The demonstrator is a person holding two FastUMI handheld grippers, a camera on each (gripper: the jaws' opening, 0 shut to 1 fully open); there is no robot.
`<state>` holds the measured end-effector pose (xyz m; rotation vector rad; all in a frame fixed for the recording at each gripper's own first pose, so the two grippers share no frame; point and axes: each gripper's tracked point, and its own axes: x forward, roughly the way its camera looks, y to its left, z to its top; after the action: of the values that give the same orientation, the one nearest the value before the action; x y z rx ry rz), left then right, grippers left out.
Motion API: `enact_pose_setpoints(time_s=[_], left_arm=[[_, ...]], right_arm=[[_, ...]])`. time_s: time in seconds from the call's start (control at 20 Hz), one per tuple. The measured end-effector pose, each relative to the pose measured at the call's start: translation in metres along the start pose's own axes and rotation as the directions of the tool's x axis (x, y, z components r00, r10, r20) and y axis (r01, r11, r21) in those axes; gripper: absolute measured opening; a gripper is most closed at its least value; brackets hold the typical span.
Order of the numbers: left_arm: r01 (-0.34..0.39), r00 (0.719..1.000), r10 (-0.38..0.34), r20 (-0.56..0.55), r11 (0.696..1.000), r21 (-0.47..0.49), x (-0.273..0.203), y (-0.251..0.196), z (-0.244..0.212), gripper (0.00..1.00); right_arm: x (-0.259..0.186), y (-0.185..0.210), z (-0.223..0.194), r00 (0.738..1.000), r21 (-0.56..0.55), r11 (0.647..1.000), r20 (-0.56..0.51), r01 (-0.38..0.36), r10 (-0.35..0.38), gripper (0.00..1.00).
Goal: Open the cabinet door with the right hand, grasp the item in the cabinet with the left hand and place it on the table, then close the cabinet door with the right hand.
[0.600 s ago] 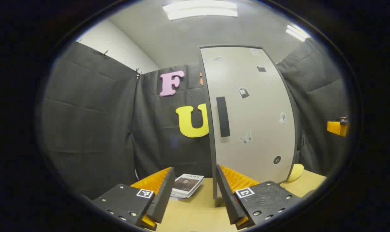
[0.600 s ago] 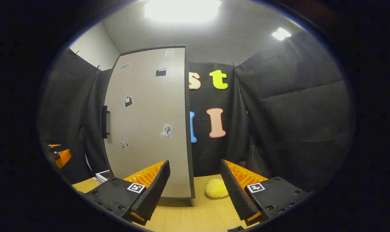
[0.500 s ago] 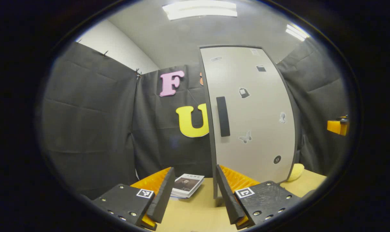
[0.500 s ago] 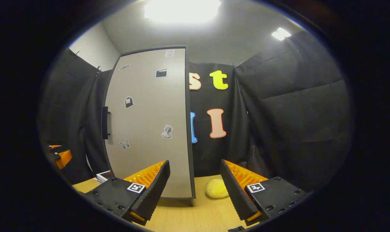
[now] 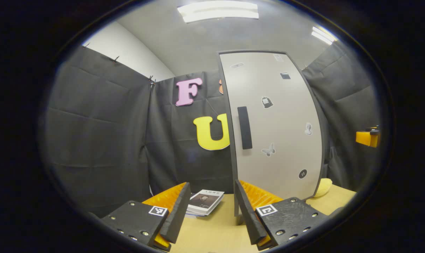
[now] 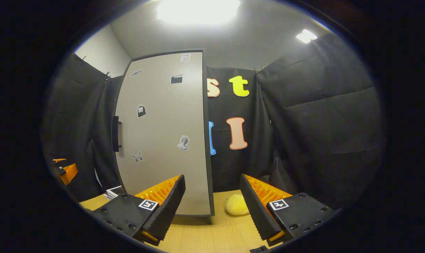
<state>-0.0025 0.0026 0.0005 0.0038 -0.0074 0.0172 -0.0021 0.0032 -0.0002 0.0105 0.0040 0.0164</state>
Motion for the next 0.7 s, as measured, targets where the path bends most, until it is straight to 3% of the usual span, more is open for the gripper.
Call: enact_pose_setpoints(time_s=[0.7], left_arm=[[-0.056,0.998,0.056,-0.008,0.998,0.001,-0.007,0.027,-0.008,0.75]], right_arm=[[0.016,0.043,0.019,0.996,0.024,0.996,-0.010,-0.085,0.085,0.98]])
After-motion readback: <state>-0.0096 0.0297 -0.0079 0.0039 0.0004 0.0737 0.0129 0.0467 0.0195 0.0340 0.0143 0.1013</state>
